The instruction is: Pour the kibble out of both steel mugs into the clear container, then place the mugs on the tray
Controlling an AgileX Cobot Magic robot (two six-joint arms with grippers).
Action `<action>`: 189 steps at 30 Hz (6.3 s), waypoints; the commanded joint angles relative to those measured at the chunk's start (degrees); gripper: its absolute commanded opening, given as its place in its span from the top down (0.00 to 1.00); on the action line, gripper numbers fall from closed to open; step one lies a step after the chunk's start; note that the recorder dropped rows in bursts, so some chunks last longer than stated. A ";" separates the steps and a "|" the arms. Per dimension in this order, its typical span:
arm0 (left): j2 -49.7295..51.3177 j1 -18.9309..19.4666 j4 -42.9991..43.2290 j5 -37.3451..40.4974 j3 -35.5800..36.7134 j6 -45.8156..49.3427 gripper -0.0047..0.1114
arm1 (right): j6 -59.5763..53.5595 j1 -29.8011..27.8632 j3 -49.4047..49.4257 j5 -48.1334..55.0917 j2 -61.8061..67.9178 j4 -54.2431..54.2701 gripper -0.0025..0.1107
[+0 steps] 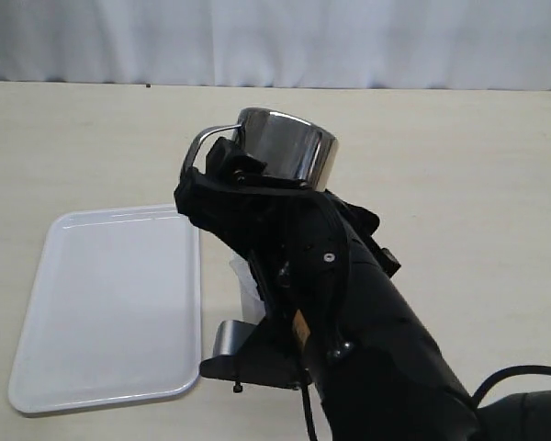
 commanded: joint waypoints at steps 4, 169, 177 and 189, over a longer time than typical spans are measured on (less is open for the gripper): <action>-0.13 -0.42 0.04 -0.53 0.15 0.06 0.96 | -1.99 0.64 -0.29 2.83 0.20 -0.72 0.94; -0.13 -0.42 0.04 -0.53 0.15 0.06 0.96 | 16.23 -79.93 42.74 -49.69 -87.27 94.36 0.94; -0.13 -0.42 0.04 -0.53 0.15 0.06 0.96 | 16.23 -79.93 42.74 -49.69 -87.27 94.36 0.94; -0.13 -0.42 0.04 -0.53 0.15 0.06 0.96 | 16.23 -79.93 42.74 -49.69 -87.27 94.36 0.94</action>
